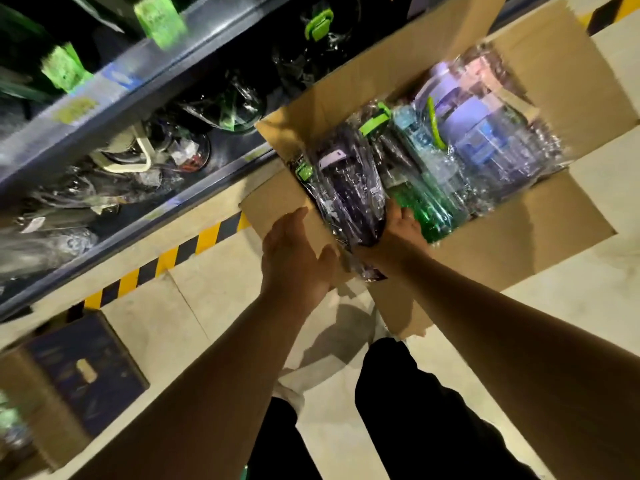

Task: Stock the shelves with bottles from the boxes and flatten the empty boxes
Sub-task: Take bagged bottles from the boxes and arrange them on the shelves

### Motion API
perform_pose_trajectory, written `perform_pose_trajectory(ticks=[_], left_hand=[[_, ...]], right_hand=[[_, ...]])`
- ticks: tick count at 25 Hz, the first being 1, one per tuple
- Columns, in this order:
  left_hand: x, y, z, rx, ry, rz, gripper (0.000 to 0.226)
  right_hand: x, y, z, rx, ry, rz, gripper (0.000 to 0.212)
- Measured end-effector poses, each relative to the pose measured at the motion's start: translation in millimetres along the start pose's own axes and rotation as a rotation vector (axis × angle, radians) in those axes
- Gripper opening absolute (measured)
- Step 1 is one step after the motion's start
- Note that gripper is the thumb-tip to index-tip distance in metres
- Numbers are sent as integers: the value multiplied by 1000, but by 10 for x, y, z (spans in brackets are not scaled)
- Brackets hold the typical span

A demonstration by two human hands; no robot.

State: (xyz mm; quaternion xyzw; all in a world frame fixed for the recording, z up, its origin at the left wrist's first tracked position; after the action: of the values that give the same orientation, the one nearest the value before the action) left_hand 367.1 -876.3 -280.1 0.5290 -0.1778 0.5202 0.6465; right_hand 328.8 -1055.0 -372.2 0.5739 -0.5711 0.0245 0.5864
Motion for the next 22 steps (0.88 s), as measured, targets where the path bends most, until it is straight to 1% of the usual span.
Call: perform_pose_trajectory(ticks=[2,3,4,5,6,7,8,9,10,11,13,14,15,17,19,22], left_hand=[[-102,-14,81,173,176,-75,60],[-159,-10,94,286,287,-99,60],[-202,-5,107,383,412,-112,68],[-247,14,137,444,536,-139,84],[-303,30,176,470,634,-174,98],[-375,50,196,479,700,-207,104],[-449,65,192,477,748,-230,100],[-484,68,181,477,765,-232,93],[-483,46,139,478,756,-208,88],[-446,35,77,482,729,-169,83],[-372,52,-112,499,677,-99,78],[-361,70,-257,524,670,-74,73],[-366,101,-390,559,677,-64,62],[-379,214,-577,622,704,-68,39],[-358,273,-773,621,684,-58,34],[-348,329,-1012,629,670,-49,36]], right_hand=[[102,119,12,-2,-270,-63,89],[199,213,2,-9,-384,-72,80],[299,319,-39,5,-479,-70,73],[361,419,-76,29,-570,-78,70],[439,524,-133,70,-676,-97,67],[476,619,-183,115,-760,-145,59],[496,701,-213,162,-814,-189,45],[521,711,-191,184,-831,-187,35],[534,619,-96,167,-764,-139,37],[564,456,48,146,-571,-46,49],[658,53,358,65,56,145,80],[674,-117,417,25,213,174,94],[632,-251,443,-17,265,146,104],[508,-440,466,-85,268,98,115],[486,-522,437,-85,296,144,114],[528,-496,469,-82,278,180,103]])
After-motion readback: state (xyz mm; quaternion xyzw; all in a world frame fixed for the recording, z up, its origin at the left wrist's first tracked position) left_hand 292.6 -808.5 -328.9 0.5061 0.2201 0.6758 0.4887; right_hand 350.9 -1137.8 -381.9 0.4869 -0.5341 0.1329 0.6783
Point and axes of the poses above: each hand's wrist, its own y-axis away from the middle knuckle, its own x-axis out of the back of the hand, z = x × y, the point moved 10 cm from there along -y, towards the middle knuckle, and after that the axes turned 12 degrees about z, right-handed, at the moved point
